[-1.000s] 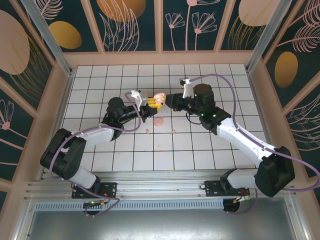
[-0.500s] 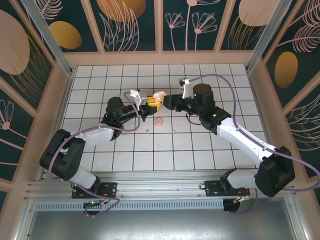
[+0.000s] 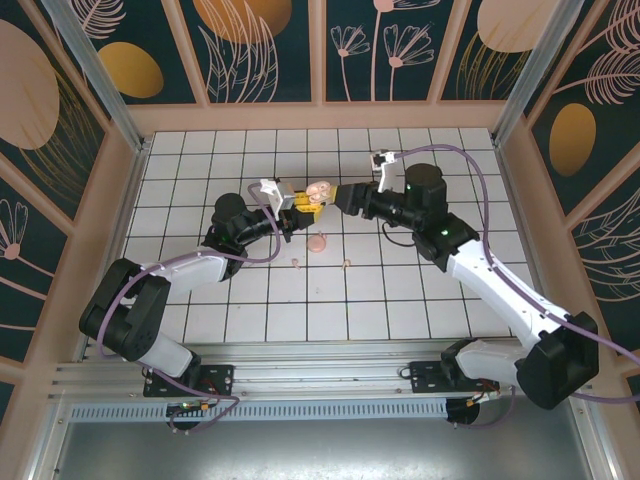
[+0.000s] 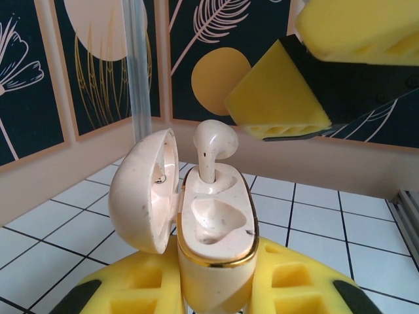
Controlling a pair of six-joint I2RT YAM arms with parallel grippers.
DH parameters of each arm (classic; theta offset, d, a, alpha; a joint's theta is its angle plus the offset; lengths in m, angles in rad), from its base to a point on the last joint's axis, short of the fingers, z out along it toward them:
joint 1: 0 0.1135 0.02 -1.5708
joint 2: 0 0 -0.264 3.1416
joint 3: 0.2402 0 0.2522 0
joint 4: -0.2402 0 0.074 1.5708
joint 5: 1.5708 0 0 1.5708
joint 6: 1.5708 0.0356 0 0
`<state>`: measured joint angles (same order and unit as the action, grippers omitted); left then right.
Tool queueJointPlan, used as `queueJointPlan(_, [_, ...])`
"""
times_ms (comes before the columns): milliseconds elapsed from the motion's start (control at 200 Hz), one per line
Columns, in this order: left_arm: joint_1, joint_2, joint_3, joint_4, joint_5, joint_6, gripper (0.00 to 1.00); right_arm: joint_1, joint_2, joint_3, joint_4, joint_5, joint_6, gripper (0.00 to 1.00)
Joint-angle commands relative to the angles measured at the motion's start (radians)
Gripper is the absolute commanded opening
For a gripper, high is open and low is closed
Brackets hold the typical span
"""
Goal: Insert the wireless bluetooth earbuds into the charging case
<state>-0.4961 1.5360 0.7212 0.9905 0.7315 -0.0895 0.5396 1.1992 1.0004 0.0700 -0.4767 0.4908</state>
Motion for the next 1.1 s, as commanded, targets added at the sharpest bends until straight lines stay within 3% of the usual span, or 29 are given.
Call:
queueJointPlan(0, [0.001, -0.030, 0.031, 0.020, 0.007, 0.020, 0.04, -0.037, -0.008, 0.039, -0.002, -0.051, 0.050, 0.54])
queueJointPlan(230, [0.001, -0.030, 0.037, 0.014, 0.010, 0.022, 0.04, -0.055, 0.046, 0.081, -0.023, -0.102, 0.063, 0.47])
queueJointPlan(541, [0.000, -0.033, 0.041, 0.002, 0.008, 0.028, 0.04, -0.058, 0.072, 0.083, 0.007, -0.161, 0.072, 0.29])
queueJointPlan(1096, [0.000, -0.020, 0.061, -0.008, 0.018, 0.026, 0.04, -0.055, 0.077, 0.074, 0.020, -0.194, 0.078, 0.21])
